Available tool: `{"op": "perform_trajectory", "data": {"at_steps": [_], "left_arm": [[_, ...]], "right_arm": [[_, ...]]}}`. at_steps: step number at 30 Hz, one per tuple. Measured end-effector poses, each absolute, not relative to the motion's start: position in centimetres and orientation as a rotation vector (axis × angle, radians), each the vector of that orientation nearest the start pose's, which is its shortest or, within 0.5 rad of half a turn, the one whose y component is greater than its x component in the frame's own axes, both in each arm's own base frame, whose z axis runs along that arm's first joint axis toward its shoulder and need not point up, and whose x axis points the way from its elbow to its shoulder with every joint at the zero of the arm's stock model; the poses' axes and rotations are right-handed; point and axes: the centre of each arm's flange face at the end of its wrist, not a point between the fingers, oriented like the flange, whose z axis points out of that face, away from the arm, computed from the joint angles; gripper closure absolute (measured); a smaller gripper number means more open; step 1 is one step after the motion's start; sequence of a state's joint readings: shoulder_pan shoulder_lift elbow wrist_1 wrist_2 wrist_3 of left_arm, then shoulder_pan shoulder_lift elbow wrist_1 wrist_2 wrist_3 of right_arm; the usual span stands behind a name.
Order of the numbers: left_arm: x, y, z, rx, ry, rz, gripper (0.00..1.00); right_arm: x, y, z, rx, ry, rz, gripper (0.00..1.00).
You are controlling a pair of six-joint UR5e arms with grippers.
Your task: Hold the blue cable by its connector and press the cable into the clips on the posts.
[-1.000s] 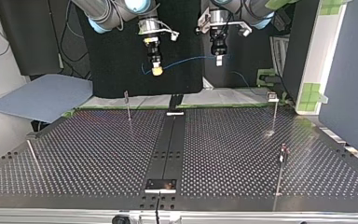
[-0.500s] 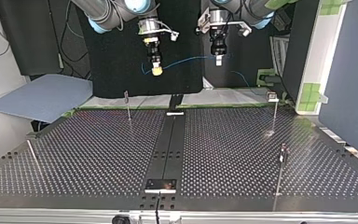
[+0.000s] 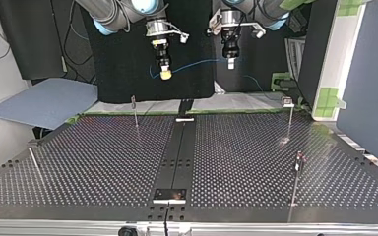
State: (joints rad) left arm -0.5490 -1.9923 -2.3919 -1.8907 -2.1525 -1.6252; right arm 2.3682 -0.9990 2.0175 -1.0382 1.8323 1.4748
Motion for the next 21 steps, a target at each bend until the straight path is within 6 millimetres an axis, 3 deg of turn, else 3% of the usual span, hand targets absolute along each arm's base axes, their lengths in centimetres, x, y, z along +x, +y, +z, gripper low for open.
{"op": "perform_trajectory", "data": {"at_steps": [9,14,21], "left_arm": [[26.3,-24.4,5.1,0.015,1.681,0.097,0.98],[25.8,-24.1,4.8,0.033,1.695,0.115,0.98],[25.8,-24.1,4.8,0.035,1.696,0.117,0.98]], "right_arm": [[48.1,-28.0,6.7,1.641,-0.883,1.532,1.0],[48.9,-26.0,4.4,1.712,-0.897,1.49,1.0],[48.6,-24.9,1.2,1.781,-0.902,1.432,1.0]]}}
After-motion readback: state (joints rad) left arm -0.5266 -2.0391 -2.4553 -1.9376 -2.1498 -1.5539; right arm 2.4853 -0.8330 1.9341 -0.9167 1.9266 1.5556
